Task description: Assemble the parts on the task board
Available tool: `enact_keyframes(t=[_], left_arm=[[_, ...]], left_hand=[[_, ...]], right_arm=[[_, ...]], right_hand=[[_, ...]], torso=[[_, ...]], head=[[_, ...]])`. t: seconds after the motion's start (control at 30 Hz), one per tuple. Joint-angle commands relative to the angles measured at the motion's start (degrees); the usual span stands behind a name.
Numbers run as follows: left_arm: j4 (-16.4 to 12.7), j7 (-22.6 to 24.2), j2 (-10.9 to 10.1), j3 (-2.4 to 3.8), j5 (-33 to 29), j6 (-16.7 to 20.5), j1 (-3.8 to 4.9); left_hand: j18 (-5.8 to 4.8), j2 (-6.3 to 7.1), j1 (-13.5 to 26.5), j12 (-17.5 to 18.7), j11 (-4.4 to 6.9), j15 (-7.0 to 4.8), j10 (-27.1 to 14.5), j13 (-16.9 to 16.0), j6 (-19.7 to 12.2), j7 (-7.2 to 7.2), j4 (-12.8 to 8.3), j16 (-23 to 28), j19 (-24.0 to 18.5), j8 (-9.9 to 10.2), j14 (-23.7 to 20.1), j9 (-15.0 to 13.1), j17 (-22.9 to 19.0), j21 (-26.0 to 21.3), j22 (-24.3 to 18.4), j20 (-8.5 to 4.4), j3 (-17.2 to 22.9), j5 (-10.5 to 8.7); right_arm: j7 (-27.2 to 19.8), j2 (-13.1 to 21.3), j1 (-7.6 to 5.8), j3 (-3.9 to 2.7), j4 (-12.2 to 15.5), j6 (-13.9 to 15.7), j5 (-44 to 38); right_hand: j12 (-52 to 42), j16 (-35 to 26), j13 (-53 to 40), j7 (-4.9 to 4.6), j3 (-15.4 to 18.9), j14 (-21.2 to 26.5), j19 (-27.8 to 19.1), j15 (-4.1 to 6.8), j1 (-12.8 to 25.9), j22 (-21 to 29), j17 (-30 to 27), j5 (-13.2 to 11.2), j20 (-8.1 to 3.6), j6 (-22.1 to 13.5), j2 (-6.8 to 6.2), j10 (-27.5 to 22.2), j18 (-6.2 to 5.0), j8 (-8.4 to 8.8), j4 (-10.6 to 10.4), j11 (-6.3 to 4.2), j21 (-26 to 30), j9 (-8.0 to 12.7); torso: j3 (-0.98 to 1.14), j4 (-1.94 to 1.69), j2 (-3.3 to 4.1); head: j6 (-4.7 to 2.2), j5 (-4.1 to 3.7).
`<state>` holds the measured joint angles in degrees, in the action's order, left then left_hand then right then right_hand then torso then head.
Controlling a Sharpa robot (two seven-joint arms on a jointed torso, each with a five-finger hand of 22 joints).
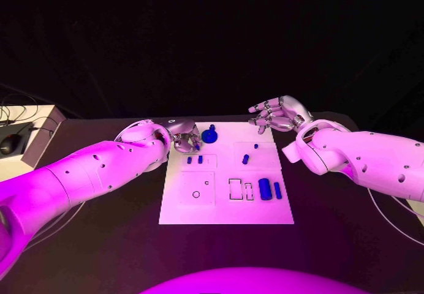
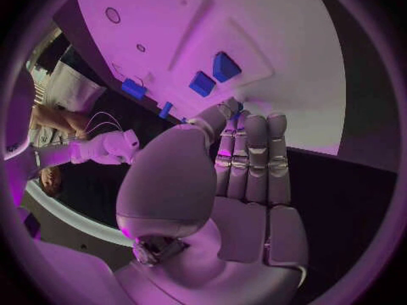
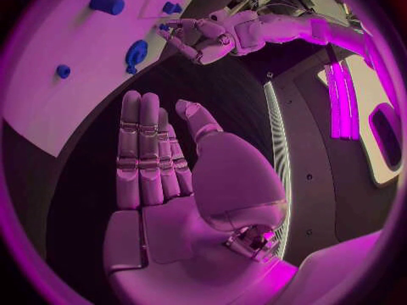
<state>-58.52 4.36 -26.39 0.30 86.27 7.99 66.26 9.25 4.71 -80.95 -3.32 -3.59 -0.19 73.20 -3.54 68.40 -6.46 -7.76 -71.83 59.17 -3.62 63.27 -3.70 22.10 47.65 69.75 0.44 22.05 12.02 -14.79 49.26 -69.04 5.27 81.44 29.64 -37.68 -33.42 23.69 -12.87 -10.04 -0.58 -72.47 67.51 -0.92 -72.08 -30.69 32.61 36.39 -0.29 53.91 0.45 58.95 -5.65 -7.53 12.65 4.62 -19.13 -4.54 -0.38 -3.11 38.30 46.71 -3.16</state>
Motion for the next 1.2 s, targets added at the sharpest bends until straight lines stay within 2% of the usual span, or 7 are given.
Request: enact_keyframes(t=[0.03,0.4,0.87,1.1,1.13,1.2], left_arm=[[0.0,-0.1,0.2,-0.03,0.6,-1.9,-0.08],[0.5,-1.1,0.2,-0.04,1.5,-3.5,-0.07],[0.3,-0.2,0.2,-0.06,1.4,-1.6,-0.08],[0.0,-0.4,0.0,-0.05,1.0,-2.0,-0.07],[0.0,-0.5,0.0,-0.05,0.9,-2.2,-0.07],[0.0,-0.6,0.0,-0.05,0.8,-2.5,-0.07]], left_hand=[[0.87,0.38,-0.3,-0.2,-0.02,0.14,0.2,-0.1,0.2,-0.05,0.1,0.4,0.0,0.1,-0.4,-0.1,0.1,0.0,0.1,0.41,0.0,-0.02],[0.73,0.14,-0.4,-0.3,0.17,0.04,0.7,-0.1,0.6,0.1,0.0,0.3,-0.3,0.0,-0.7,-0.1,0.3,0.0,0.2,0.33,-0.5,-0.02],[0.57,-0.09,-0.5,-0.3,0.38,-0.12,1.1,-0.1,0.9,0.33,-0.2,0.3,-0.2,0.0,-0.6,0.0,0.4,-0.1,0.2,0.13,-1.2,-0.03],[0.52,0.18,-0.3,-0.2,-0.04,0.19,-0.3,-0.1,-1.5,0.22,-0.1,0.4,-0.2,0.2,-1.0,0.1,0.5,-0.4,0.1,0.24,-1.0,0.0],[0.5,0.41,-0.2,-0.2,-0.23,0.35,-1.0,0.0,-3.9,0.53,-0.1,0.4,-0.3,0.2,-1.2,0.2,0.5,-0.5,0.1,0.31,-0.8,0.02],[0.53,0.64,-0.2,-0.3,-0.62,0.63,-2.2,0.0,-5.3,0.94,-0.1,0.5,-0.4,0.1,-1.6,0.1,0.5,-0.6,0.0,0.41,-0.3,-0.01]], right_arm=[[-0.5,0.0,-0.02,-0.05,0.1,-0.3,-0.2],[-0.5,0.1,-0.02,-0.05,0.0,-0.4,-0.2],[-0.6,0.1,-0.02,-0.05,0.1,-0.4,-0.2],[-0.7,0.3,-0.02,-0.05,0.2,-0.2,-0.2],[-0.7,0.3,-0.02,-0.05,0.2,-0.2,-0.1],[-0.7,0.3,-0.02,-0.05,0.2,-0.1,-0.1]], right_hand=[[0.1,0.1,0.0,-0.43,-0.2,-0.1,-0.2,0.24,0.0,-0.1,0.1,0.3,0.02,-0.1,0.3,0.0,0.58,0.23,0.0,-0.28,-0.2,0.1],[0.1,0.1,0.0,-0.43,-0.2,-0.1,-0.2,0.24,0.0,-0.1,0.1,0.3,0.02,-0.1,0.3,0.0,0.58,0.23,0.0,-0.28,-0.2,0.1],[0.1,0.1,0.0,-0.43,-0.2,-0.1,-0.2,0.23,0.1,-0.2,0.1,0.3,0.03,-0.1,0.3,0.1,0.58,0.22,-0.1,-0.28,-0.1,0.1],[0.1,0.1,0.0,-0.43,-0.2,-0.1,-0.2,0.23,0.1,-0.2,0.1,0.3,0.03,-0.1,0.3,0.1,0.58,0.22,-0.1,-0.28,-0.1,0.1],[0.1,0.1,0.0,-0.43,-0.2,-0.1,-0.2,0.23,0.1,-0.2,0.1,0.3,0.03,-0.1,0.3,0.1,0.58,0.22,-0.1,-0.28,-0.1,0.1],[0.1,0.1,0.0,-0.43,-0.2,-0.1,-0.2,0.23,0.1,-0.2,0.1,0.3,0.03,-0.1,0.3,0.1,0.58,0.22,-0.1,-0.28,-0.1,0.1]], torso=[[0.0,-0.01,0.0],[-0.06,0.0,-0.03],[0.01,0.03,0.01],[0.01,0.01,-0.03],[0.02,-0.01,-0.05],[0.04,-0.06,-0.04]], head=[[0.04,-0.01],[0.05,-0.04],[0.09,-0.13],[0.15,-0.14],[0.16,-0.13],[0.1,-0.15]])
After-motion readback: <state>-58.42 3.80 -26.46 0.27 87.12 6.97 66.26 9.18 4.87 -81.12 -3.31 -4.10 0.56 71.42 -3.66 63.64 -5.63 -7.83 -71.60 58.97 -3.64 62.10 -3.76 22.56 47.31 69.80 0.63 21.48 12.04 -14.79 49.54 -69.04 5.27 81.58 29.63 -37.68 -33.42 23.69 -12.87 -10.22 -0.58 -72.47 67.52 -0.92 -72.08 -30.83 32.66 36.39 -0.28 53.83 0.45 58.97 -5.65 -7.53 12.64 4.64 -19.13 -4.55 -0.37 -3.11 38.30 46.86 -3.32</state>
